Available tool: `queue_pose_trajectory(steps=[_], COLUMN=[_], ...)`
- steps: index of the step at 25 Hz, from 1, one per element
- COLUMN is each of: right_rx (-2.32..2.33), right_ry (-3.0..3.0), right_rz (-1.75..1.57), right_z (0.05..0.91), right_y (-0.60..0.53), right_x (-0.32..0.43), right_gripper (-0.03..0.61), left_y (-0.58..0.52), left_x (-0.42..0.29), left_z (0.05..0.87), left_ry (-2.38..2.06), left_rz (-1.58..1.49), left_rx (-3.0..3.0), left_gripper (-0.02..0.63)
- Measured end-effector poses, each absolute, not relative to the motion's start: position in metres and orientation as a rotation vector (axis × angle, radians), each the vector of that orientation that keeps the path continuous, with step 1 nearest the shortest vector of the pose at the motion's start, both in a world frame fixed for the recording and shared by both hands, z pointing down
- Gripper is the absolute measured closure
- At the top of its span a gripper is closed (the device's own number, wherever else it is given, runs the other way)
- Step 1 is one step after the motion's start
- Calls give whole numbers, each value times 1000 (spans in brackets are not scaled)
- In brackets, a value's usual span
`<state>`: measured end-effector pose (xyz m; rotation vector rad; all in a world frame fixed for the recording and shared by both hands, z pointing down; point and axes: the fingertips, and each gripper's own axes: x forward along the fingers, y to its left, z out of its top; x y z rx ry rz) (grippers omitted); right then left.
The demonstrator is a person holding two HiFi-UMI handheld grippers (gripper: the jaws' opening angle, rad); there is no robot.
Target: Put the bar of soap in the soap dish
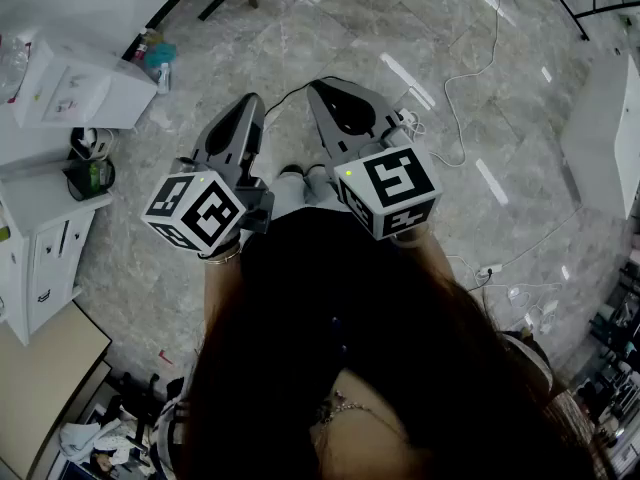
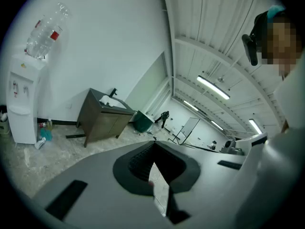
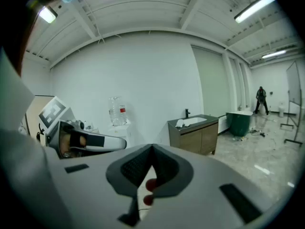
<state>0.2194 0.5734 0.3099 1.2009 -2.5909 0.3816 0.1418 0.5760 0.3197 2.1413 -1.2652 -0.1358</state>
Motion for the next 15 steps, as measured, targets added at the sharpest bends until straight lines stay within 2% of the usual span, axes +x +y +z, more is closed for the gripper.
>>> queue_pose_trajectory(steps=[15], right_rx=[1193], right_ry=[-2638], right_rz=[435], right_z=[310], right_y=[555], right_x=[238], right_gripper=[561], left_y=[562], left_x=[160], left_z=[322], left_ry=[-1298], left_rz=[-132], left_rx=[2127], left_gripper=[617])
